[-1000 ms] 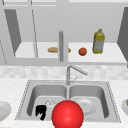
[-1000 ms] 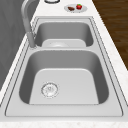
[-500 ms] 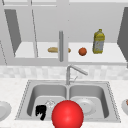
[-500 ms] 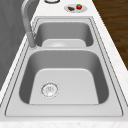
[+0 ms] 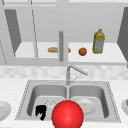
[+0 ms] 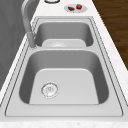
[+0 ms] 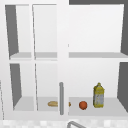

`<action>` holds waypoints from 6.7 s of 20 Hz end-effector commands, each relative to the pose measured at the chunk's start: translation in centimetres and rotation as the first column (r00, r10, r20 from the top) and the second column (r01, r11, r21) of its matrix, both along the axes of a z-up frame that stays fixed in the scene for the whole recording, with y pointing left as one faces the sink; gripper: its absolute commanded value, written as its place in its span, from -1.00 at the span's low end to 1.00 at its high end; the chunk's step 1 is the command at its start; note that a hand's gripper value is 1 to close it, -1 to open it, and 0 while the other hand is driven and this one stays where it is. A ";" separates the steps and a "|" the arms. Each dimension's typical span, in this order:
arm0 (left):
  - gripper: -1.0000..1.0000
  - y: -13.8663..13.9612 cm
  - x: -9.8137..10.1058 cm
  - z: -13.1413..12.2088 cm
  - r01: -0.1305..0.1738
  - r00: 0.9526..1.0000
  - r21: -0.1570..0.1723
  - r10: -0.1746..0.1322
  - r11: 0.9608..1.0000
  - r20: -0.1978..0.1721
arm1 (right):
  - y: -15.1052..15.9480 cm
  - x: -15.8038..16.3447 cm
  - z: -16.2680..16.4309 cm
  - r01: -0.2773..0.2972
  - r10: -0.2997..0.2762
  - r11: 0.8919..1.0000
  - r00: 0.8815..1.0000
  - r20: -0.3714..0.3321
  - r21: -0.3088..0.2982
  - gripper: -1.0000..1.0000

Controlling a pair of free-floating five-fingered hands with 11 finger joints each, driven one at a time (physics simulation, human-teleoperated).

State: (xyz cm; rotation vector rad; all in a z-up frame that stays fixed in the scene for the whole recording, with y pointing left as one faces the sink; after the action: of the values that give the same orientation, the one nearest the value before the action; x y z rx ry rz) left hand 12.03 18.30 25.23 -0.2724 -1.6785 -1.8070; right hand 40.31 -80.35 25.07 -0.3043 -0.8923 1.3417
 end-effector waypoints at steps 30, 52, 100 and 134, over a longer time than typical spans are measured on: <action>0.00 0.0 0.0 0.0 0.000 1.000 0.000 0.000 1.000 0.000 | -3.6 -13.6 16.9 0.023 -0.027 0.998 0.995 0.095 0.050 -1.00; 0.00 0.0 0.0 0.0 0.000 1.000 0.000 0.000 1.000 0.000 | -1.5 -25.1 30.6 0.006 -0.011 0.995 0.998 0.058 0.097 -1.00; 0.00 0.0 0.0 0.0 0.000 1.000 0.000 0.000 1.000 0.000 | 26.8 -39.8 37.8 0.025 0.029 0.966 0.978 0.205 -0.257 -1.00; 0.00 0.0 0.0 0.0 0.000 1.000 0.000 0.000 1.000 0.000 | 44.3 -37.9 37.7 0.529 -0.471 0.811 0.843 0.259 -0.248 -1.00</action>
State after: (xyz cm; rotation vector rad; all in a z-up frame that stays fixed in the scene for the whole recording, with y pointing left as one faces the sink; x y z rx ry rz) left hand 12.03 18.30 25.23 -0.2724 -1.6785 -1.8070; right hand 1.65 -37.46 63.04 -0.8394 -0.6937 1.0074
